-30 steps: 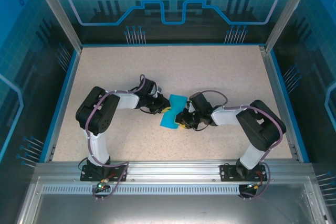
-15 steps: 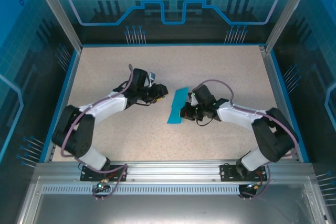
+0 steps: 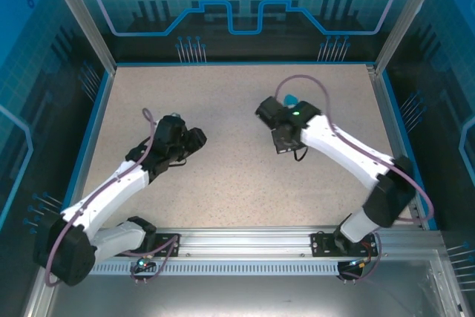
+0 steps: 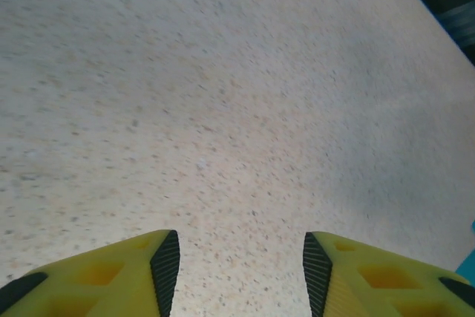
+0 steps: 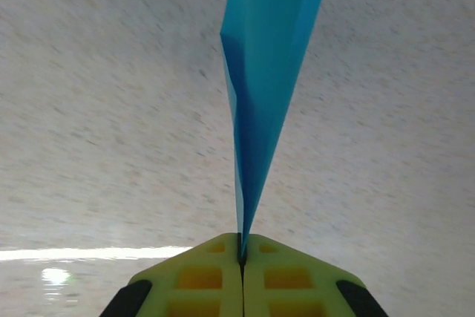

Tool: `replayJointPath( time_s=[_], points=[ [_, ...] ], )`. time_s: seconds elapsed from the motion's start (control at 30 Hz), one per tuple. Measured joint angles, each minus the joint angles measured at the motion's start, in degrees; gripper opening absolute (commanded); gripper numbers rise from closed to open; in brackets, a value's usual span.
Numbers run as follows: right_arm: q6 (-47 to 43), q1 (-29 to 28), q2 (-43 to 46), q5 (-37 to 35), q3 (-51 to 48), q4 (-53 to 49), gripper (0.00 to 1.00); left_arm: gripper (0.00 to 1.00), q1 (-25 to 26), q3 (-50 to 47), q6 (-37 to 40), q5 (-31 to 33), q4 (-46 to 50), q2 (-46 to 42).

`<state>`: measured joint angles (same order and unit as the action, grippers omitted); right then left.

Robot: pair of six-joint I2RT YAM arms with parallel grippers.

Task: Fold a paper plane with a square sheet of paper (pick it up from the middle)
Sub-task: Turn over the paper at the center of the table.

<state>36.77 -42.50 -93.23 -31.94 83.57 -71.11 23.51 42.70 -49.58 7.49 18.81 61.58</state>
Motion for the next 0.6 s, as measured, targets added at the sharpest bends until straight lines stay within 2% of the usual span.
replayJointPath(
  time_s=[0.17, 0.33, 0.53, 0.6],
  points=[
    [1.8, -5.4, -15.7, -1.9, 5.2, -6.3, 0.08, 0.56, -0.1, -1.3, -0.5, 5.4, 3.4, -3.5],
    [2.3, -8.2, -27.1, 2.2, 14.3, -6.8, 0.09, 0.56, -0.5, -1.9, -0.5, 7.8, 6.1, -5.9],
    [2.2, -8.5, -33.0, 10.0, 22.3, -4.2, 0.17, 0.59, -0.8, -3.6, -0.3, 8.1, 7.7, -8.6],
    [2.1, -8.5, -33.0, 12.8, 22.6, -2.2, 0.23, 0.6, -0.9, -3.9, 0.1, 7.6, 7.8, -8.7]
  ],
)
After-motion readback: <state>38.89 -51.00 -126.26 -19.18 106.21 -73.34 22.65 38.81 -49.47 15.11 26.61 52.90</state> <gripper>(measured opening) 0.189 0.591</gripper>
